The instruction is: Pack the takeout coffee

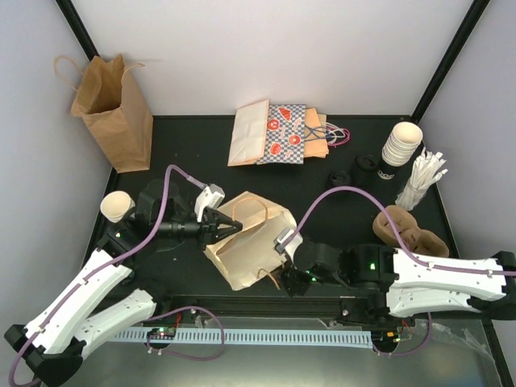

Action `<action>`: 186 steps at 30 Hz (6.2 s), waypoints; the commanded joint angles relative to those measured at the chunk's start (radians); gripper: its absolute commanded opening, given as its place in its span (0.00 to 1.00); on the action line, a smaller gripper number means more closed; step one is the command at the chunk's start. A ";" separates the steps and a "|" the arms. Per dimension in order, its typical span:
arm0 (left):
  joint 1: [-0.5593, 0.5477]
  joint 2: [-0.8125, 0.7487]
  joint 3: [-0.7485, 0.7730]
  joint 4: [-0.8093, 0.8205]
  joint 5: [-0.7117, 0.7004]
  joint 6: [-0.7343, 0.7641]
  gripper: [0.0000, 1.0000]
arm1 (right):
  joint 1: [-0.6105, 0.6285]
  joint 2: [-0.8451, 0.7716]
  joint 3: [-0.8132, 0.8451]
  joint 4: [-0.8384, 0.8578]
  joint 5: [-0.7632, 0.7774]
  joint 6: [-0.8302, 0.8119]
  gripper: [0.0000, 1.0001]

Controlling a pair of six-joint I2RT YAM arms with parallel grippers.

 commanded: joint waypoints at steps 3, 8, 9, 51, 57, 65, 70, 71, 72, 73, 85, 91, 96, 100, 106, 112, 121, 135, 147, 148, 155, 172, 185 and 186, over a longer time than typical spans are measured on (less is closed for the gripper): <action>-0.009 -0.047 -0.013 -0.106 0.111 0.088 0.01 | 0.137 0.034 -0.021 0.076 0.045 0.009 0.77; -0.011 -0.048 -0.009 -0.170 0.124 0.114 0.02 | 0.187 0.057 -0.022 0.067 0.096 0.012 0.78; -0.011 -0.049 -0.006 -0.175 0.104 0.112 0.01 | 0.188 0.051 -0.019 0.063 0.100 0.010 0.78; 0.555 0.636 0.569 -0.128 -0.156 0.230 0.08 | -0.444 -0.011 0.115 -0.048 0.190 -0.014 0.89; 0.629 0.757 0.692 -0.183 -0.140 0.215 0.02 | -0.445 -0.004 0.093 -0.040 0.194 -0.013 0.89; 0.686 0.819 0.771 -0.218 -0.103 0.212 0.01 | -0.447 0.013 0.087 -0.029 0.192 -0.019 0.89; 0.718 0.827 0.781 -0.209 -0.100 0.201 0.02 | -0.448 0.031 0.095 -0.023 0.190 -0.025 0.89; 0.725 0.826 0.782 -0.206 -0.099 0.199 0.02 | -0.448 0.033 0.096 -0.023 0.190 -0.024 0.89; 0.729 0.824 0.783 -0.201 -0.098 0.198 0.02 | -0.448 0.035 0.096 -0.022 0.190 -0.026 0.89; 0.734 0.821 0.783 -0.197 -0.101 0.196 0.02 | -0.448 0.036 0.096 -0.019 0.189 -0.026 0.89; 0.756 0.767 0.742 -0.192 -0.025 0.155 0.15 | -0.448 0.037 0.094 -0.020 0.191 -0.028 0.89; 0.757 0.701 0.665 -0.188 0.042 0.162 0.63 | -0.448 0.034 0.098 -0.025 0.189 -0.032 0.90; 0.768 0.631 0.644 -0.258 0.029 0.180 0.86 | -0.448 0.022 0.098 -0.035 0.201 -0.042 0.90; 0.767 0.533 0.587 -0.259 0.017 0.159 0.99 | -0.448 0.021 0.096 -0.034 0.208 -0.050 0.90; 0.768 0.340 0.464 -0.250 -0.165 0.064 0.99 | -0.448 0.027 0.099 -0.030 0.203 -0.058 0.90; 0.771 0.232 0.398 -0.361 -0.518 0.002 0.99 | -0.448 0.028 0.097 -0.024 0.202 -0.067 0.91; 0.847 0.224 0.263 -0.436 -0.881 -0.172 0.99 | -0.448 0.014 0.086 -0.027 0.178 -0.073 0.91; 0.927 0.589 0.420 -0.559 -0.977 -0.185 0.71 | -0.448 0.009 0.110 -0.108 0.102 -0.101 0.92; 0.931 0.722 0.427 -0.500 -0.917 -0.209 0.44 | -0.449 0.057 0.171 -0.113 0.089 -0.105 0.91; 0.930 0.733 0.427 -0.495 -0.912 -0.207 0.41 | -0.448 0.056 0.170 -0.112 0.088 -0.105 0.92; 0.930 0.763 0.425 -0.471 -0.883 -0.214 0.23 | -0.449 0.060 0.177 -0.111 0.102 -0.114 0.92; 0.921 0.757 0.474 -0.540 -0.937 -0.253 0.17 | -0.448 0.055 0.187 -0.117 0.102 -0.130 0.92; 0.921 0.801 0.442 -0.516 -0.930 -0.246 0.20 | -0.448 0.035 0.198 -0.131 0.095 -0.126 0.92; 0.921 0.803 0.442 -0.514 -0.931 -0.245 0.18 | -0.448 0.032 0.198 -0.131 0.096 -0.126 0.92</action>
